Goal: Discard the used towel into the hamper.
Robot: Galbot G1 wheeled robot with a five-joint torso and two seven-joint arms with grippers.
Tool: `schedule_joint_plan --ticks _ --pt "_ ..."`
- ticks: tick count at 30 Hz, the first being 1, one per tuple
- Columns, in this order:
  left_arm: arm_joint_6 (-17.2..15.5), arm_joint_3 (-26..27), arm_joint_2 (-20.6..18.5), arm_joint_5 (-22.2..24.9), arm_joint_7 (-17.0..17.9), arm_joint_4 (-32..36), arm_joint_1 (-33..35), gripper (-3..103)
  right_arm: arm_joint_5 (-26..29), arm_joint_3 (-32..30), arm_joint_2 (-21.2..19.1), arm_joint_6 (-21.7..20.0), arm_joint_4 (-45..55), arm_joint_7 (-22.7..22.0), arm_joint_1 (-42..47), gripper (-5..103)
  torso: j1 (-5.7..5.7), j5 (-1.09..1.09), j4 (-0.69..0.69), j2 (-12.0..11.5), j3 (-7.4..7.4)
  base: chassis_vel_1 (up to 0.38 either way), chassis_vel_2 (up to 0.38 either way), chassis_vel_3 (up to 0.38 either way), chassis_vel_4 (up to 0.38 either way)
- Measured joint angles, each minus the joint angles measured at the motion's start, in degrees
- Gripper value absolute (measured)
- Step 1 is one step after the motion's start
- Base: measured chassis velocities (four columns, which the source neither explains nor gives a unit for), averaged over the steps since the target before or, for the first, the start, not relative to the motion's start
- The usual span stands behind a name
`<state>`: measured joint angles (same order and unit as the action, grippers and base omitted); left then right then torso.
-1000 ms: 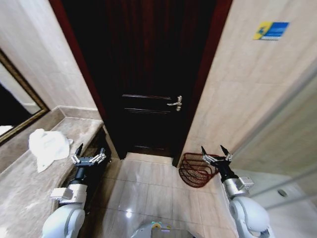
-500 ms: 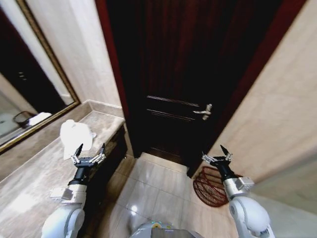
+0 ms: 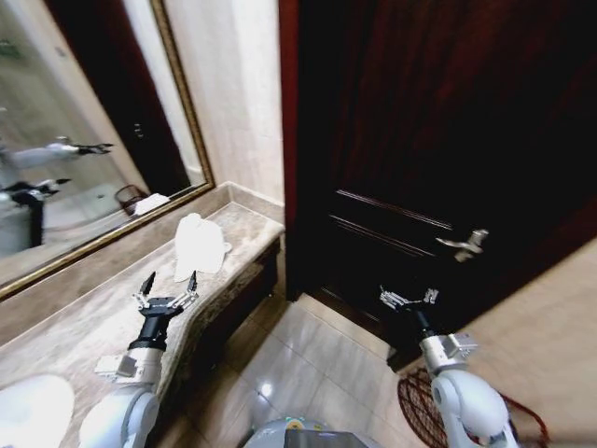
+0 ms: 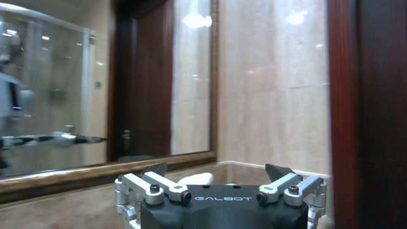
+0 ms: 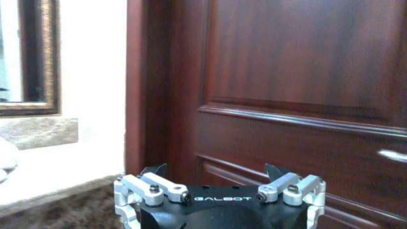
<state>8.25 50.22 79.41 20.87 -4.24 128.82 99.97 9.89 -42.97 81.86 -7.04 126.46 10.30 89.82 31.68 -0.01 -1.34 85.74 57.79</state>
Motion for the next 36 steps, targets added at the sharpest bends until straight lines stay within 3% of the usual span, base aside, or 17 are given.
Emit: schedule_joint_plan --ticks 18,19,26,36 --pt "-0.5 -0.4 -0.2 0.5 1.1 0.5 -0.1 100 0.2 0.4 -0.1 -0.5 0.6 0.2 -0.2 100 0.02 0.01 0.0 0.0 0.01 0.022 0.181 0.177 0.019" --pt "-2.6 -0.6 -0.4 0.4 2.5 0.8 -0.6 100 0.2 0.5 -0.1 -0.5 0.5 0.4 -0.2 100 0.02 0.02 -0.02 0.0 0.01 0.0 0.0 0.0 0.0" --pt "-9.0 -1.3 -3.1 0.5 4.6 0.1 -3.6 100 1.5 0.8 -0.1 -0.9 0.5 1.3 0.0 100 -0.01 0.02 -0.01 0.0 0.0 0.0 0.0 0.0 0.0" --pt "-11.5 -1.9 -5.4 1.3 5.2 -2.4 -6.5 100 1.6 1.5 -0.3 -1.2 -0.8 1.6 -1.7 100 0.0 0.02 0.0 0.0 0.0 0.0 0.0 0.0 0.0"
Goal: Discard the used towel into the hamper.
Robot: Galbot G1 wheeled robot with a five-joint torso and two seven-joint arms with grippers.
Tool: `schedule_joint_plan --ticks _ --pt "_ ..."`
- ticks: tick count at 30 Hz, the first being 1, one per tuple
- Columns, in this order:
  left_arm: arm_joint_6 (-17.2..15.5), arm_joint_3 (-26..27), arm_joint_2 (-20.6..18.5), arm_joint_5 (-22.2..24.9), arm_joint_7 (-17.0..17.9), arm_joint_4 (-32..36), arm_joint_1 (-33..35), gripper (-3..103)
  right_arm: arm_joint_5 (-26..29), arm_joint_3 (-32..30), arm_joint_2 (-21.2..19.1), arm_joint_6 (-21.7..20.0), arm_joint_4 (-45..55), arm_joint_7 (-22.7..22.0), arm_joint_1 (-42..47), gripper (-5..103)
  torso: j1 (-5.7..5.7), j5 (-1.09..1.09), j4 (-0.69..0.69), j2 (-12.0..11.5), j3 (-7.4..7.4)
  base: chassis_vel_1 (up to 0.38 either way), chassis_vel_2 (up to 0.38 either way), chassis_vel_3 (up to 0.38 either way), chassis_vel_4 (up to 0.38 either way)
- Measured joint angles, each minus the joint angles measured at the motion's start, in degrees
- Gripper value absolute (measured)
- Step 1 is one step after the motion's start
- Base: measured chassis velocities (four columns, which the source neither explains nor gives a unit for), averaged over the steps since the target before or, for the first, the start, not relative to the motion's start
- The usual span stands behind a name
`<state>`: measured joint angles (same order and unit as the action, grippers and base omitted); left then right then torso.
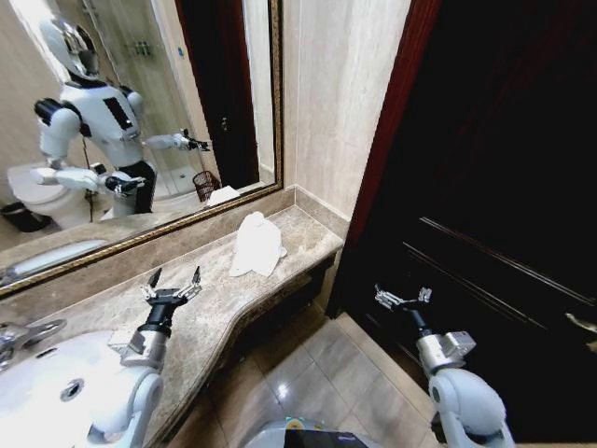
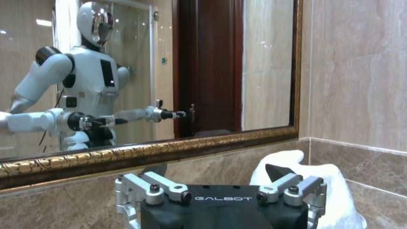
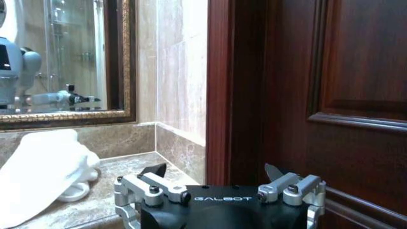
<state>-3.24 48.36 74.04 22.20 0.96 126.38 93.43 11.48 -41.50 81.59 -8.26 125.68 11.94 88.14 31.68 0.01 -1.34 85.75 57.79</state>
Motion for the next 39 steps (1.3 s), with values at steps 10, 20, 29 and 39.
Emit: schedule_joint_plan --ticks 10,20,29,39 --pt "-2.4 -0.9 -2.0 0.9 0.9 -2.1 -4.5 100 -0.2 1.1 -0.7 -0.5 -1.7 0.9 -1.9 100 0.01 0.0 -0.03 0.0 0.0 0.0 0.0 0.0 0.0" --pt "-4.3 -5.4 -5.0 1.7 1.8 -7.3 -12.1 100 2.2 1.0 -0.5 -1.1 -2.7 3.1 -2.5 100 0.01 0.0 -0.01 0.0 0.0 0.0 0.0 0.0 0.0" --pt "-5.0 -11.4 -6.8 2.2 3.0 -11.8 -17.6 100 2.2 0.9 0.0 -1.2 -2.9 3.9 -3.1 100 0.01 0.0 0.01 0.0 0.0 0.0 0.0 0.0 0.0" --pt "-5.2 -19.7 -9.4 2.8 4.1 -17.9 -25.7 100 1.1 0.6 1.2 -0.3 -4.4 3.9 -3.5 100 0.01 -0.01 0.0 0.0 0.0 0.0 0.0 0.0 0.0"
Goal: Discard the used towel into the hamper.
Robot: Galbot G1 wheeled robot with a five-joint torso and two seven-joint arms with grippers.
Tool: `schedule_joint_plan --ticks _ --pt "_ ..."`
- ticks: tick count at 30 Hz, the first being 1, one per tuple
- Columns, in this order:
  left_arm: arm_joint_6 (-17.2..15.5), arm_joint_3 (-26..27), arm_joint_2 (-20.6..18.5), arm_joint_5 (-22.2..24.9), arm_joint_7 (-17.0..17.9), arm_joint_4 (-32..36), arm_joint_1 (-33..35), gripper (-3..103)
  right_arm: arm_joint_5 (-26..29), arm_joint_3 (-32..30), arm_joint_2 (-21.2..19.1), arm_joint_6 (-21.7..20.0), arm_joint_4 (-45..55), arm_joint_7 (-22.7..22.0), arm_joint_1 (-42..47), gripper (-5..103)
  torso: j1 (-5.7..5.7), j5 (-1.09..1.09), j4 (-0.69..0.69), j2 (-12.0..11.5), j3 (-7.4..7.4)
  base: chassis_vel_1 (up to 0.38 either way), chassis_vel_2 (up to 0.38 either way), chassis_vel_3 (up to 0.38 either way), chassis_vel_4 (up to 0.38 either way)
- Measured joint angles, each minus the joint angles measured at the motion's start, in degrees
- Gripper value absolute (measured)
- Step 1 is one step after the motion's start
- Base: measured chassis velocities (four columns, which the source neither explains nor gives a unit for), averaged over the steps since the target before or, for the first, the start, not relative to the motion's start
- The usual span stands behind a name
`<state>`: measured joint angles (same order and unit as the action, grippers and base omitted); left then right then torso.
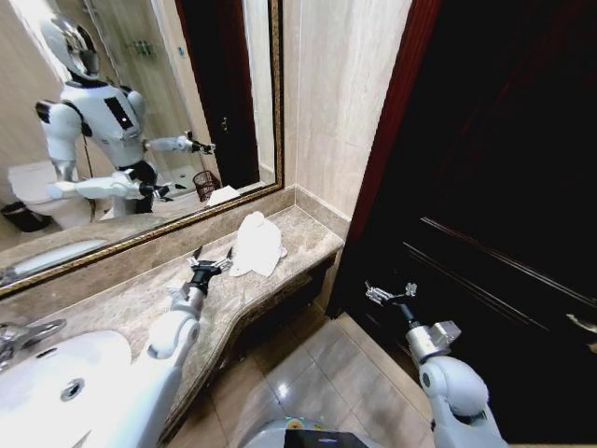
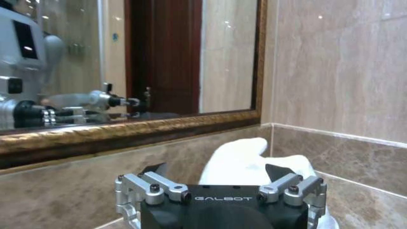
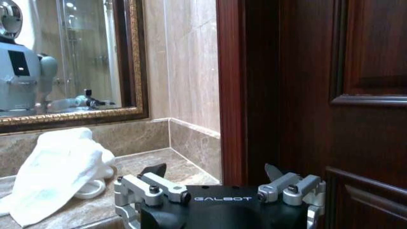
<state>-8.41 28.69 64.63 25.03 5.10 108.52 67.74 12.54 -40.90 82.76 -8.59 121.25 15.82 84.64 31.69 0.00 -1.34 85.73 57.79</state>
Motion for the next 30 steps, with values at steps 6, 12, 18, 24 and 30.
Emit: schedule_joint_plan --ticks 6,12,18,24,30 --pt "-0.4 -4.2 -0.4 1.0 0.5 -4.8 -6.2 100 -0.1 -0.4 0.1 0.2 -0.8 -0.3 -0.3 100 0.0 -0.01 0.0 0.0 0.0 0.0 0.0 0.0 0.0" --pt "-0.6 -6.9 -0.6 1.8 0.6 -9.3 -11.2 100 0.1 -0.9 -0.5 0.0 -1.4 -0.7 -1.2 100 0.0 0.0 0.01 0.0 0.0 0.0 0.0 0.0 0.0" --pt "-0.4 -10.1 -0.6 2.3 0.5 -14.9 -16.3 100 0.0 -0.9 -0.4 0.1 -2.6 -0.9 -1.6 100 0.0 0.0 0.01 0.0 0.0 0.0 0.0 0.0 0.0" --pt "-0.2 -13.4 -0.1 2.7 0.3 -18.6 -20.2 100 -0.5 -0.9 -0.4 0.3 -3.7 -0.9 -2.0 100 0.0 -0.01 0.01 0.0 0.0 0.0 0.0 0.0 0.0" --pt "-1.8 -17.4 1.5 2.9 1.4 -21.8 -24.3 100 -0.8 -0.8 -0.4 0.5 -4.3 -0.9 -2.2 100 0.0 -0.01 0.0 0.0 0.0 0.0 0.0 0.0 0.0"
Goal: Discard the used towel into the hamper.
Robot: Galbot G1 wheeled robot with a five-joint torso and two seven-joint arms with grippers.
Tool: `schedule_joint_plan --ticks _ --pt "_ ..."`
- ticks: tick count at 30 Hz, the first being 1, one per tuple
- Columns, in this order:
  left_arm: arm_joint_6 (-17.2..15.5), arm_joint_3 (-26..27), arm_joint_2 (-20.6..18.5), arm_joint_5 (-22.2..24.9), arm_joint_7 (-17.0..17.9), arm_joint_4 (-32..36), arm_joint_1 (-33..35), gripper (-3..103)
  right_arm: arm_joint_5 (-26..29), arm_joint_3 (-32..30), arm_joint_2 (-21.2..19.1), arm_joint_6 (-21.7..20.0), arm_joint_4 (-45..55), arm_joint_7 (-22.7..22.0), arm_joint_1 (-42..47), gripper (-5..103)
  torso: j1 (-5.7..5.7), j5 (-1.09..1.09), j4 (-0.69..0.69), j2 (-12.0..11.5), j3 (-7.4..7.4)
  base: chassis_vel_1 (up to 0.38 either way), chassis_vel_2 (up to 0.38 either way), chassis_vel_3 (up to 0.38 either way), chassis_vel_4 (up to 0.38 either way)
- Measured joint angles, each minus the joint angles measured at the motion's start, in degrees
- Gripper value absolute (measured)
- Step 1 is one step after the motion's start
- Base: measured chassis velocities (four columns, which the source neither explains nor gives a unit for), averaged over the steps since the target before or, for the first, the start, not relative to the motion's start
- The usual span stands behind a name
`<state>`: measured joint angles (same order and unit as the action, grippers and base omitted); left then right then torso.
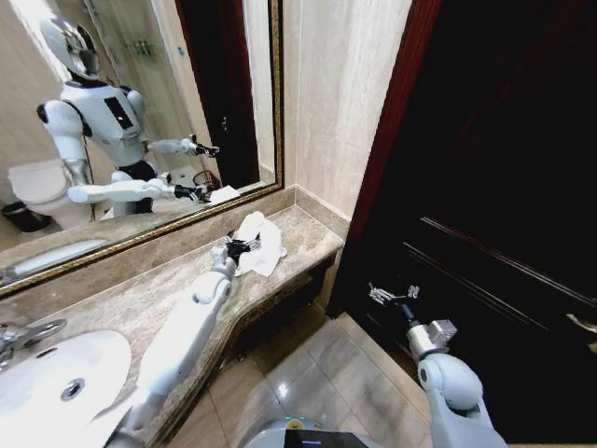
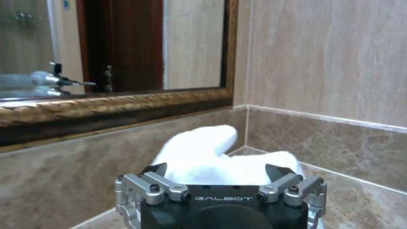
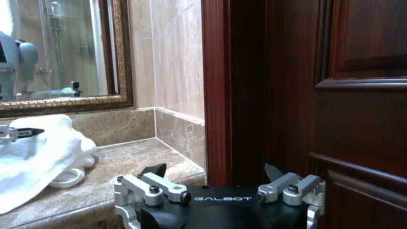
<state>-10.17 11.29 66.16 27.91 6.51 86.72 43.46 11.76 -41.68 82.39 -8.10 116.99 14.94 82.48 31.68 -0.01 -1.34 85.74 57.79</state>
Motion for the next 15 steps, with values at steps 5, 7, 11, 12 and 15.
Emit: schedule_joint_plan --ticks 5,7,11,12,15 --pt "-4.3 -3.1 1.2 0.7 2.5 -1.7 -3.6 100 -0.1 0.0 -0.1 0.0 -0.1 0.0 0.1 100 0.0 0.0 0.0 0.0 0.0 0.0 0.0 0.0 0.0" --pt "-5.6 -3.7 1.3 0.8 3.6 -1.8 -4.3 100 -0.1 0.0 -0.1 0.0 -0.1 0.0 0.1 100 0.0 0.0 0.0 0.0 0.0 0.0 0.0 0.0 0.0" --pt "-8.6 -5.3 1.7 2.1 7.8 -2.2 -6.0 100 -0.1 -0.1 -0.1 0.1 -0.1 0.0 0.2 100 0.0 0.0 0.0 0.0 0.0 0.0 0.0 0.0 0.0" --pt "-10.2 -6.4 2.1 3.4 10.4 -2.7 -7.3 100 -0.1 -0.1 -0.1 0.1 -0.1 0.0 0.2 100 0.0 0.0 0.0 0.0 0.0 0.0 0.0 0.0 0.0" --pt "-10.8 -6.7 2.1 4.1 11.1 -3.0 -7.8 100 -0.1 -0.1 -0.1 0.2 -0.1 0.0 0.3 100 0.0 0.0 -0.01 0.0 0.0 0.0 0.0 0.0 0.0"
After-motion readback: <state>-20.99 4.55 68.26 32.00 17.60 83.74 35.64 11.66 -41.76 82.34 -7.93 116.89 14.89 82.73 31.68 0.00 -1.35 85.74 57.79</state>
